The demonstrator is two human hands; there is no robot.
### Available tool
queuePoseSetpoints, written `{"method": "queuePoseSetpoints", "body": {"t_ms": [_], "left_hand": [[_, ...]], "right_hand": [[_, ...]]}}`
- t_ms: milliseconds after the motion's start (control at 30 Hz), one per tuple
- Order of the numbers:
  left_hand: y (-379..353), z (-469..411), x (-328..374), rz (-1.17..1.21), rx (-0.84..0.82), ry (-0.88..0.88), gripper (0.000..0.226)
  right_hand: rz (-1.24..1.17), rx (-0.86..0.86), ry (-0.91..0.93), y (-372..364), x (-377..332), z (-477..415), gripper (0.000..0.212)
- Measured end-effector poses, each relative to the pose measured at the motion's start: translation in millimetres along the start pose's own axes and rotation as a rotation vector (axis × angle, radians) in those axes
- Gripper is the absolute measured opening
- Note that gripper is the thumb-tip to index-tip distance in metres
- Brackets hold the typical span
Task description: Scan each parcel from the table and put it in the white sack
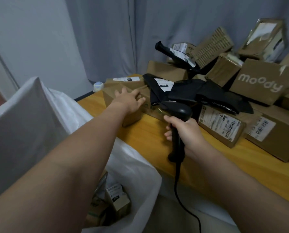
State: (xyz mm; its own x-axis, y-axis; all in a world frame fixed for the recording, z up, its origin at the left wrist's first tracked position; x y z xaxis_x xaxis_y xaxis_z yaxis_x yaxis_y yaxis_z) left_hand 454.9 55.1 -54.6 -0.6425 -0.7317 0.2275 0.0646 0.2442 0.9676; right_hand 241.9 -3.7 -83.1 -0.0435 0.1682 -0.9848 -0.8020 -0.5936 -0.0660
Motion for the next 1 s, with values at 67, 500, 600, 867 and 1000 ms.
{"method": "queuePoseSetpoints", "body": {"t_ms": [67, 500, 600, 867, 1000], "left_hand": [[6.1, 10.6, -2.2, -0.049, 0.012, 0.007, 0.054], [22.1, 190.8, 37.1, 0.854, 0.328, -0.198, 0.057], [-10.1, 224.6, 55.7, 1.144, 0.115, -0.129, 0.063], [-63.1, 247.1, 92.7, 1.415, -0.346, 0.088, 0.048], [-25.6, 221.8, 88.5, 1.057, -0.121, -0.034, 0.058]], "right_hand": [[0.015, 0.004, 0.019, 4.5, 2.3, 9.3, 0.016], [-0.248, 0.024, 0.025, 64.3, 15.5, 93.2, 0.019], [-0.272, 0.084, 0.041, 82.2, 24.3, 114.3, 0.019], [-0.238, 0.261, 0.146, 131.7, 44.7, 152.6, 0.027], [-0.147, 0.285, 0.22, 153.7, 34.9, 154.6, 0.028]]}}
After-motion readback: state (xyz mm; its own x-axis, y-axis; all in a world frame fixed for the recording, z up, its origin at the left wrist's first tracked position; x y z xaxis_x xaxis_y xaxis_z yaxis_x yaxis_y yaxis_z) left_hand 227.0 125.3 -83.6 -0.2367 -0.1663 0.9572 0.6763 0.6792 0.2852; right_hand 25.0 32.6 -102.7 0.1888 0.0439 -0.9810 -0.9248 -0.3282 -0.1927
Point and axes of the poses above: each hand's wrist, its own z-axis away from the middle knuckle, its own y-axis out of the back of the hand, x = y × z, the point moved 6 cm from there along -z, towards the middle knuckle, and after that the axes turned 6 degrees about x, right-handed, at the moved point
